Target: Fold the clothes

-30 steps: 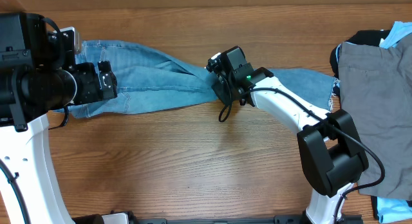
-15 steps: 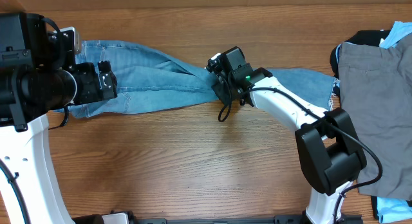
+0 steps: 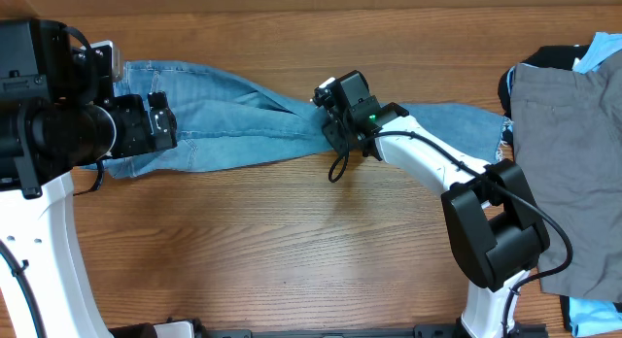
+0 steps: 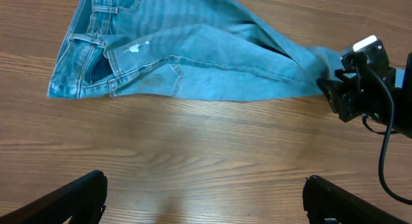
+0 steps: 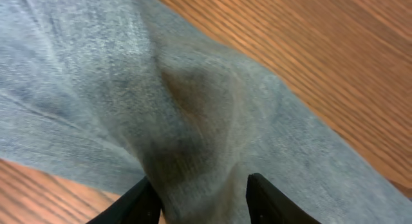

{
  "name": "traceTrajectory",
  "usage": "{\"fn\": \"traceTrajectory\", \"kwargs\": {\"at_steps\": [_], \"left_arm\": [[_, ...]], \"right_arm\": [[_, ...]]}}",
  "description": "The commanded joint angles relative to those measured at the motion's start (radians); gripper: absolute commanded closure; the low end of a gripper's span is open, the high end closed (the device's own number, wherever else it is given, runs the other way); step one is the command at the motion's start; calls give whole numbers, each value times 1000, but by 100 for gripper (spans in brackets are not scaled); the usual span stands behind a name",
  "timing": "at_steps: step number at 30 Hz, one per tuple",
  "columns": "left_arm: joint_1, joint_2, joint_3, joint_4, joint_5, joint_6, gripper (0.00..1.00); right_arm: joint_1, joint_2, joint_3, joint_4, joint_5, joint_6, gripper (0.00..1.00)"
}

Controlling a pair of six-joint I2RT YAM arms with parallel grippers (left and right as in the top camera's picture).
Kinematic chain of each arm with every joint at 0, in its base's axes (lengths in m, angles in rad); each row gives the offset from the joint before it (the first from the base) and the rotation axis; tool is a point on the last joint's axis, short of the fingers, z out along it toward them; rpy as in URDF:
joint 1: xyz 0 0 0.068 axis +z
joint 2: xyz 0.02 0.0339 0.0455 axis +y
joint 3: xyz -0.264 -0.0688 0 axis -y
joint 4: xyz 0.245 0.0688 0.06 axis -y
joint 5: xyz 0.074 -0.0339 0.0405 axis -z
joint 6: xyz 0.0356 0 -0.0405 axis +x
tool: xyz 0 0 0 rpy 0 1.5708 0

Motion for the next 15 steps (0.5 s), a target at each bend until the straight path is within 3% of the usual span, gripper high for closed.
{"fn": "traceTrajectory", "kwargs": {"at_steps": [1,15], "left_arm": [[-4,4,-2,1,-10,-14,0],[-4,4,-2,1,-10,-14,0]], "right_arm": [[-8,9,-3,9,52,1,54],[-11,-36,42,-12,84,1,53]]}}
